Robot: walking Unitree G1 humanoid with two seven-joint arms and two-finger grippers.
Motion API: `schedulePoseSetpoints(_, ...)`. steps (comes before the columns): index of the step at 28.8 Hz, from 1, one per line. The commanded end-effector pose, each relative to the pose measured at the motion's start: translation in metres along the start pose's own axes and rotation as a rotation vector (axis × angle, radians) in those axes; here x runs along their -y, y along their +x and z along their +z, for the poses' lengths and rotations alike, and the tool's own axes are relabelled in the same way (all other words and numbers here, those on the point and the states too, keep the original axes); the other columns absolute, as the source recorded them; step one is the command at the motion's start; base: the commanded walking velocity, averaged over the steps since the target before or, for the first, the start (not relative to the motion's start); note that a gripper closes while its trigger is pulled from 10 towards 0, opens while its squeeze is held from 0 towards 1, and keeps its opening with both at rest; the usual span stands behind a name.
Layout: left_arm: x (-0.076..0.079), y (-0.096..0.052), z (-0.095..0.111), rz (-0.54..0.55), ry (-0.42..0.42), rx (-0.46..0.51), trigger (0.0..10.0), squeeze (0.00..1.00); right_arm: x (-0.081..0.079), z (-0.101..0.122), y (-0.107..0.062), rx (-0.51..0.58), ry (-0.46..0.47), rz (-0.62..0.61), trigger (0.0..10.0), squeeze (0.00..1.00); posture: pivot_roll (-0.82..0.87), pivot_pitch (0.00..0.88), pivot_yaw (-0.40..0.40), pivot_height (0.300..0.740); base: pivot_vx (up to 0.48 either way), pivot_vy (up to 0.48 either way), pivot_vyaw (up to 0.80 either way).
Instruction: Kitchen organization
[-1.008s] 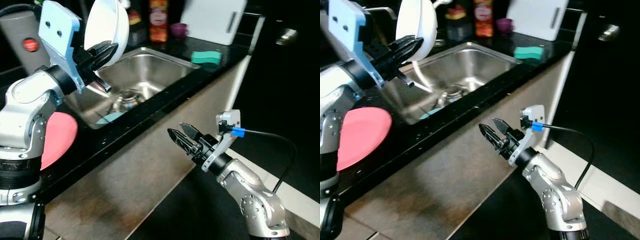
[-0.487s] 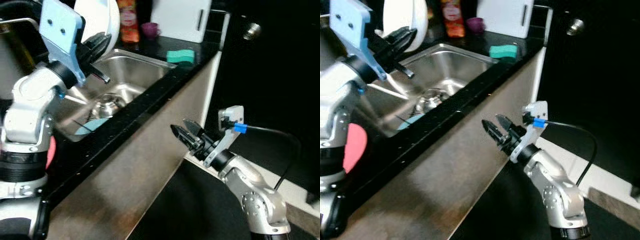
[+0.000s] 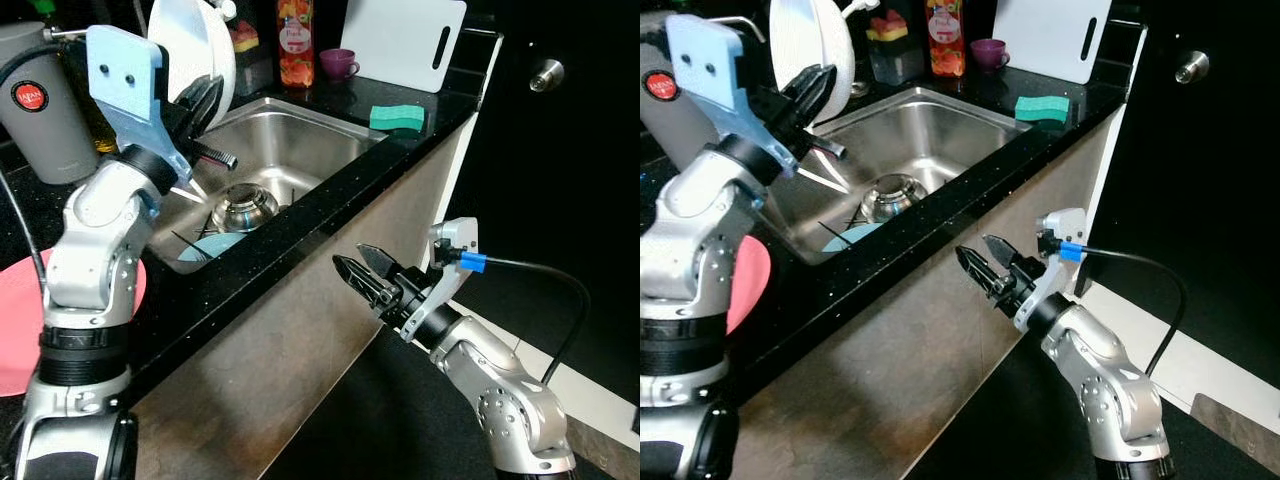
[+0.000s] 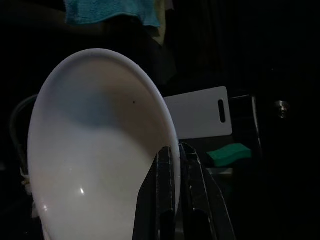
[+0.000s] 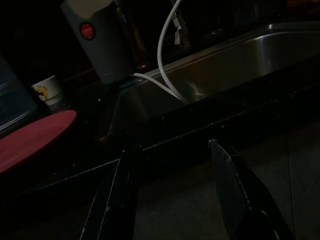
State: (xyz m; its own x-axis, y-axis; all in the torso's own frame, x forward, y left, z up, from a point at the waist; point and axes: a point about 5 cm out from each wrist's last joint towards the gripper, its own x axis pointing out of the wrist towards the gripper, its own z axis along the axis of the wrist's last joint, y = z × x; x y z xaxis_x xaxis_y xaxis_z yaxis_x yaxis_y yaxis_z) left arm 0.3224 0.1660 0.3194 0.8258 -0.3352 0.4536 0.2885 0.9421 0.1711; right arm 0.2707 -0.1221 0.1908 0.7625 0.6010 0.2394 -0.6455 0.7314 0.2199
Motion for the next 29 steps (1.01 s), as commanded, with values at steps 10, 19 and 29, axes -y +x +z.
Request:
schedulePoseSetpoints(10, -0.01, -0.005, -0.001, 0.065, 0.011, 0.007, 10.0, 0.0, -0.002, 0.0, 0.002, -0.011, -0.005, 0.02, 10.0, 0.0, 0.03, 0.0, 0.075, 0.74, 0.0, -0.454, 0.0)
schedulePoseSetpoints(19, -0.006, -0.004, 0.006, 0.077, -0.027, 0.068, 10.0, 0.0, -0.003, -0.002, 0.002, -0.026, -0.027, 0.035, 10.0, 0.0, 0.03, 0.0, 0.059, 0.74, 0.0, -0.344, 0.0)
schedulePoseSetpoints(29, -0.004, -0.007, 0.007, 0.106, -0.04, 0.092, 10.0, 0.0, -0.008, -0.002, 0.008, -0.044, -0.059, 0.114, 10.0, 0.0, 0.04, 0.0, 0.017, 0.74, 0.0, 0.0, 0.28)
